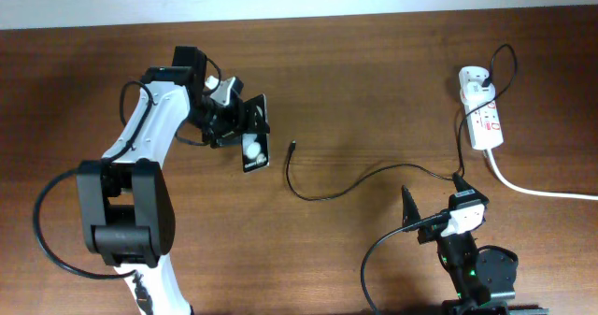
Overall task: Plug charger to phone and switch on socket
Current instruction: 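Lift the phone with the left gripper and turn it upright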
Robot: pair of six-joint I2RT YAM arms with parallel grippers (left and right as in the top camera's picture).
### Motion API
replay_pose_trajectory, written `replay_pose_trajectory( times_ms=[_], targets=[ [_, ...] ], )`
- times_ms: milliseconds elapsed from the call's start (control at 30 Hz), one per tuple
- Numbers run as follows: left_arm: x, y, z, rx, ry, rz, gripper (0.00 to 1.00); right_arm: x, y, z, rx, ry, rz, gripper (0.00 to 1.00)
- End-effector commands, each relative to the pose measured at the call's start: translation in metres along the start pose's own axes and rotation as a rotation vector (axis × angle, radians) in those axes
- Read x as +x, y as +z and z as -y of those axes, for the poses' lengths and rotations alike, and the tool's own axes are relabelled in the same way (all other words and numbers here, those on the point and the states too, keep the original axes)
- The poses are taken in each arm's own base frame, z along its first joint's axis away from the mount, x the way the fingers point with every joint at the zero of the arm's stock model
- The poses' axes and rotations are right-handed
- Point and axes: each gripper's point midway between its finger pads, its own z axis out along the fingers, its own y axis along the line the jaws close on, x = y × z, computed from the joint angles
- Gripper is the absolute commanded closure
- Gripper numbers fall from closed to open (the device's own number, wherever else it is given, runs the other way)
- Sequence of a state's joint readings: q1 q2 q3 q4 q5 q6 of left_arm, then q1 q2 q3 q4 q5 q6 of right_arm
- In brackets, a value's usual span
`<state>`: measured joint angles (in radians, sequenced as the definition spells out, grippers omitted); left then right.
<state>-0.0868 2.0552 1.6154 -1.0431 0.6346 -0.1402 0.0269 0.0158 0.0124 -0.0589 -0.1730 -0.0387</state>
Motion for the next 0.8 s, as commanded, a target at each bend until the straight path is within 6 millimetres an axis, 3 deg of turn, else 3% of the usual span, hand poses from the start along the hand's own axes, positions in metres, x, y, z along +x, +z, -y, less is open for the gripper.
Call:
replay_pose_trajectory(
  times_ms=[0,200,433,767],
  targets=[
    [-0.003,-0.004,0.026,0.134,0.01,-0.005,0.34,0.003,0.0,-0.001,-0.002,-0.006,-0.003,0.01],
    [0.004,-0.016,0.071,0.403,0.011,-0.046,0.34,0.003,0.0,-0.001,-0.002,-0.006,-0.003,0.01],
    [0.005,-0.017,0.072,0.399,-0.255,-0.101,0.54,0.003,0.0,-0.001,-0.002,-0.006,-0.003,0.01],
    [0.005,-0.017,0.072,0.396,-0.324,-0.116,0.5,0.003,0.0,-0.001,-0.002,-0.006,-0.003,0.01]
  ],
)
